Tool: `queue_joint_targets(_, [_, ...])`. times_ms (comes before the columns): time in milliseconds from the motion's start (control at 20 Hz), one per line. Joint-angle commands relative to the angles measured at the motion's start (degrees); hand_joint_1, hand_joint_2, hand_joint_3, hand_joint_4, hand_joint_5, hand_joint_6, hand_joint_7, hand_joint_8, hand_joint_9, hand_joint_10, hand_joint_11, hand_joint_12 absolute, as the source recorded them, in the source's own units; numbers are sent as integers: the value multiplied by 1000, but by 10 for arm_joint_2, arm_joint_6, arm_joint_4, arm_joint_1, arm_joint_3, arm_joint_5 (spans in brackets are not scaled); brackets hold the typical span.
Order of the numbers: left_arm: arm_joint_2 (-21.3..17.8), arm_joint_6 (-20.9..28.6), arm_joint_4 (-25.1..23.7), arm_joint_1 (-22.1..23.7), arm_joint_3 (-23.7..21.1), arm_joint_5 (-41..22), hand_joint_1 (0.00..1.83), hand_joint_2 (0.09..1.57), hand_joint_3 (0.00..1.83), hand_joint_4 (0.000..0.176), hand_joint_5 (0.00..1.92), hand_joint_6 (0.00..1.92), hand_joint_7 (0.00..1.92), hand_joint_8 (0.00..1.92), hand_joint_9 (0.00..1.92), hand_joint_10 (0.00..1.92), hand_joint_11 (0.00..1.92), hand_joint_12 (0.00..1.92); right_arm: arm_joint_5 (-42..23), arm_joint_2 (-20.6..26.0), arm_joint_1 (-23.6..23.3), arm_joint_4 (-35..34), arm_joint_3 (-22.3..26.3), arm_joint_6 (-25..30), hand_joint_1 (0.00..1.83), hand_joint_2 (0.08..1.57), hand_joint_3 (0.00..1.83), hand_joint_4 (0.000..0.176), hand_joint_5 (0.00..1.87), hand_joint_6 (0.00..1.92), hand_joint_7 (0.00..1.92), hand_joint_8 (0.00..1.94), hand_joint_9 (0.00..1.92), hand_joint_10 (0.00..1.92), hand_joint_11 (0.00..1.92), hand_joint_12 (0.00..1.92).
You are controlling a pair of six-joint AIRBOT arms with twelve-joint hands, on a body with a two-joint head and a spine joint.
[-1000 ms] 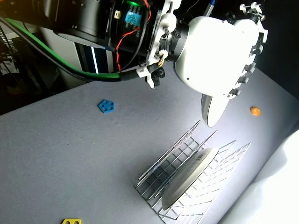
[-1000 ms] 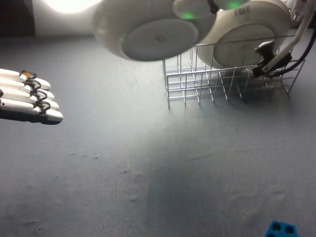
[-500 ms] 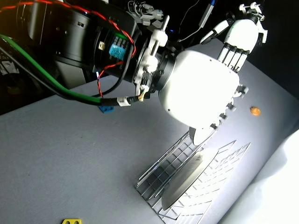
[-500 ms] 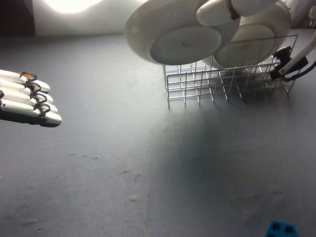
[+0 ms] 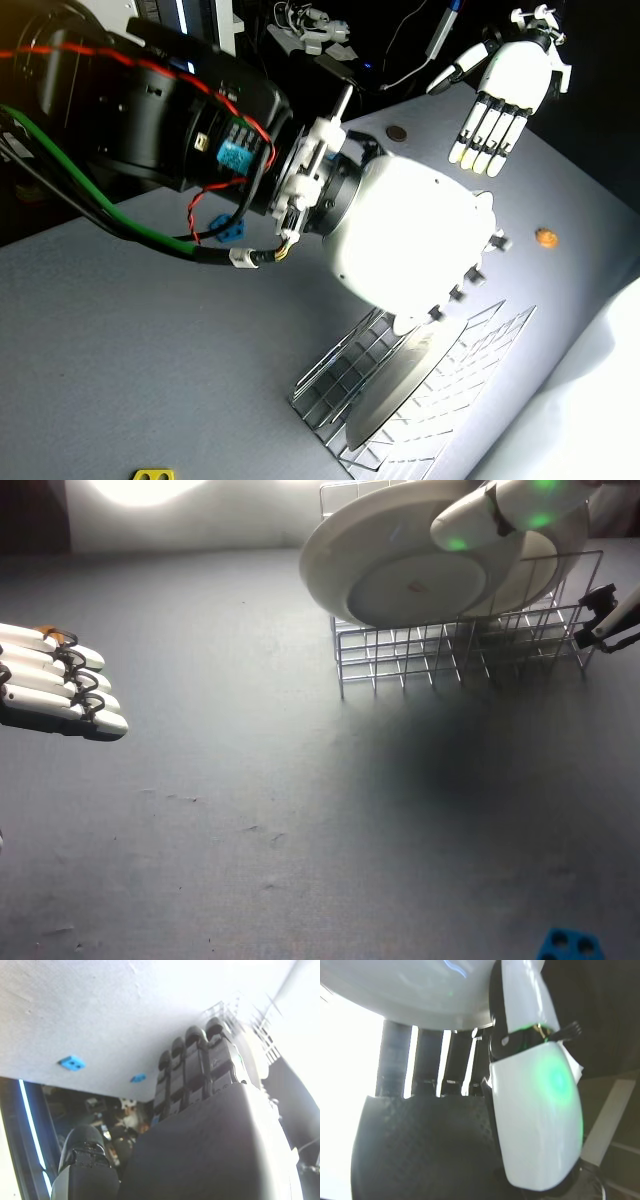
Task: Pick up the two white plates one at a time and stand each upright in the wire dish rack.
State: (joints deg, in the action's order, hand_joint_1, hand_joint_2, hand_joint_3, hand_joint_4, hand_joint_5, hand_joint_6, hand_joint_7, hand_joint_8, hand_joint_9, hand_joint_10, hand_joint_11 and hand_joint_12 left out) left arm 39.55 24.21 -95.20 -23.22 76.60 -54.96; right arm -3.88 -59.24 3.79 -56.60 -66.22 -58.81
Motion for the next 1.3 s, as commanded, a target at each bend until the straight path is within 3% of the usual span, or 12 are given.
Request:
queue_joint_targets(0, [-2, 2, 37, 4, -1, -12, 0, 1064, 0, 0, 131, 7, 155, 7, 113, 6, 49, 47, -39, 2, -7, -8, -4, 8, 1392, 1045, 0, 0, 1047, 853, 1157, 611, 1101, 885, 970, 820])
queue_joint_targets(350, [-2, 2, 35, 4, -2, -12, 0, 1066, 0, 0, 167, 11, 150, 0, 99, 0, 21, 54, -34, -3, -1, 67, -11, 2, 1384, 1069, 1, 0, 1018, 953, 1091, 696, 1018, 993, 932, 952])
queue_joint_targets(550, [-2, 2, 35, 4, -2, -12, 0, 1056, 0, 0, 157, 3, 130, 0, 84, 0, 9, 57, -32, -6, 5, 70, -19, -4, 1384, 1066, 0, 0, 1039, 926, 1090, 694, 1023, 983, 929, 990])
queue_joint_targets(850, [-2, 2, 34, 3, -3, -12, 0, 1058, 0, 0, 125, 2, 155, 9, 103, 7, 12, 69, -26, -18, 22, 90, -40, -4, 1389, 1058, 0, 0, 1012, 901, 1136, 653, 1064, 947, 922, 862])
queue_joint_targets(1250, [-1, 2, 32, 4, -4, -12, 0, 1061, 0, 0, 127, 5, 154, 3, 107, 3, 15, 87, -20, -29, 31, 115, -53, -4, 1389, 1057, 0, 0, 1017, 872, 1120, 683, 1081, 939, 927, 851])
